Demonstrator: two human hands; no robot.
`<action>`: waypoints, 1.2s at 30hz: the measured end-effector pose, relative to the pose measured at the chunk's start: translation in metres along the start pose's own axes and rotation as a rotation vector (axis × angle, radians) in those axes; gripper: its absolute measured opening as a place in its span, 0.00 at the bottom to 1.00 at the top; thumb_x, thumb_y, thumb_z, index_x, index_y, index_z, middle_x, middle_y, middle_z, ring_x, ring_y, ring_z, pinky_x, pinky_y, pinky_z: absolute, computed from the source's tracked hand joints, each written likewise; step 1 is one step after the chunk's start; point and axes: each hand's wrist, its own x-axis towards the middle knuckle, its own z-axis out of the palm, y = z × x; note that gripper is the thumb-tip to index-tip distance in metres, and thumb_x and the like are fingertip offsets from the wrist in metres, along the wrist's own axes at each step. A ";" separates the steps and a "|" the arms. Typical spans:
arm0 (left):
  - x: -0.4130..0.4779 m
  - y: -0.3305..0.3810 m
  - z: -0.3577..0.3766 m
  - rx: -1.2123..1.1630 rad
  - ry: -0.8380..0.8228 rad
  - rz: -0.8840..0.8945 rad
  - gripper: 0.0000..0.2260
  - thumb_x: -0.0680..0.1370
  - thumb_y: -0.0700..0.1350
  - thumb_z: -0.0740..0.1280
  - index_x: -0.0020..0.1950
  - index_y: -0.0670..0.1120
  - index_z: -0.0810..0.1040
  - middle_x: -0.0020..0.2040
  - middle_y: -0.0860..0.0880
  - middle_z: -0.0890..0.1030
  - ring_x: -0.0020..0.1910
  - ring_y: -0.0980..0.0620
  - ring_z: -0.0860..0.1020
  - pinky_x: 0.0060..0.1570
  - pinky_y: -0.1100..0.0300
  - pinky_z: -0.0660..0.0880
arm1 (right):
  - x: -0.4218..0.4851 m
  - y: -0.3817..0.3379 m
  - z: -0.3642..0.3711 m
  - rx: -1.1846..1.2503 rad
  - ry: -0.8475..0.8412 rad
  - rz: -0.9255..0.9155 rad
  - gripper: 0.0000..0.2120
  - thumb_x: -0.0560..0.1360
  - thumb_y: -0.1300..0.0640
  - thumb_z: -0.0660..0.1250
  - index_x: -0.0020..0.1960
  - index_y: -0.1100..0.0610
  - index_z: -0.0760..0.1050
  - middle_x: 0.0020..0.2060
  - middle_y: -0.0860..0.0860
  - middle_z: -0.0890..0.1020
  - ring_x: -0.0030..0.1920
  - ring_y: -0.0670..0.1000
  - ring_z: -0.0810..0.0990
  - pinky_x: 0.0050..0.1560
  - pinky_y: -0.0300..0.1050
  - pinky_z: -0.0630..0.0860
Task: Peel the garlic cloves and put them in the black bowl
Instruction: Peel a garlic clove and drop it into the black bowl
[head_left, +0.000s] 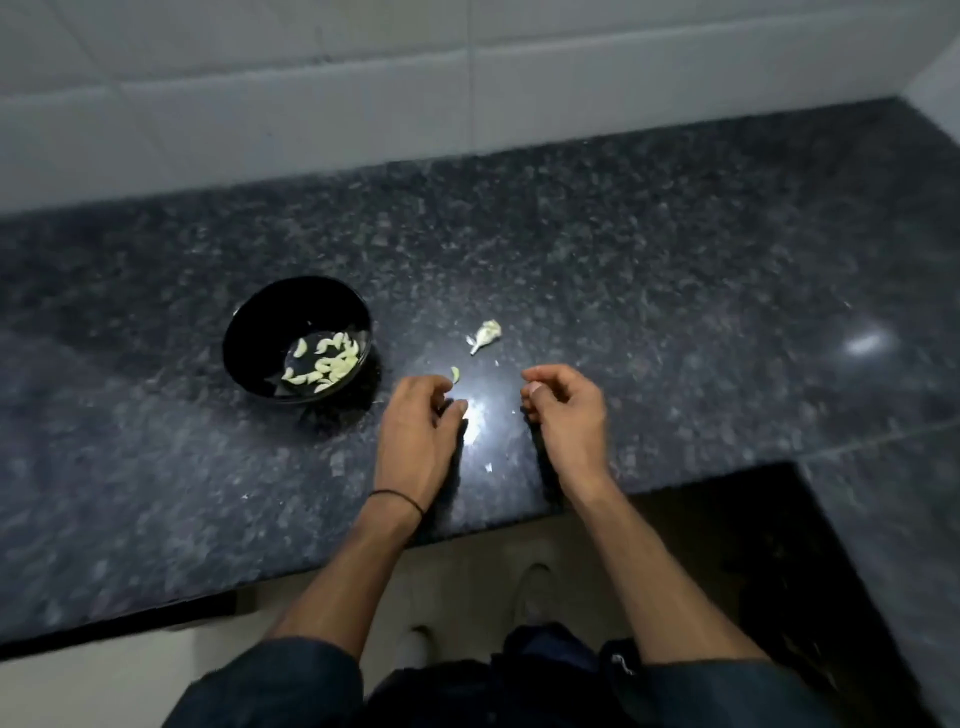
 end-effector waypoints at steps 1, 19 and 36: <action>0.009 0.002 0.004 0.022 0.025 -0.036 0.08 0.76 0.42 0.73 0.53 0.44 0.79 0.49 0.52 0.74 0.45 0.51 0.79 0.51 0.56 0.76 | 0.011 0.001 0.006 -0.073 -0.013 -0.035 0.09 0.80 0.60 0.65 0.50 0.49 0.81 0.43 0.47 0.85 0.43 0.46 0.83 0.47 0.45 0.80; 0.022 0.025 -0.008 0.202 0.392 -0.024 0.06 0.82 0.45 0.64 0.49 0.45 0.77 0.49 0.47 0.77 0.44 0.45 0.77 0.40 0.47 0.75 | 0.041 0.015 0.024 -0.396 -0.058 -0.431 0.09 0.81 0.63 0.60 0.56 0.57 0.77 0.50 0.49 0.76 0.51 0.48 0.75 0.53 0.42 0.72; 0.019 0.003 -0.036 0.181 0.206 0.150 0.06 0.80 0.43 0.65 0.55 0.45 0.79 0.52 0.49 0.77 0.50 0.49 0.77 0.48 0.50 0.77 | 0.044 0.009 0.024 -0.312 -0.020 -0.336 0.09 0.80 0.64 0.62 0.52 0.54 0.79 0.48 0.49 0.81 0.49 0.47 0.78 0.52 0.35 0.73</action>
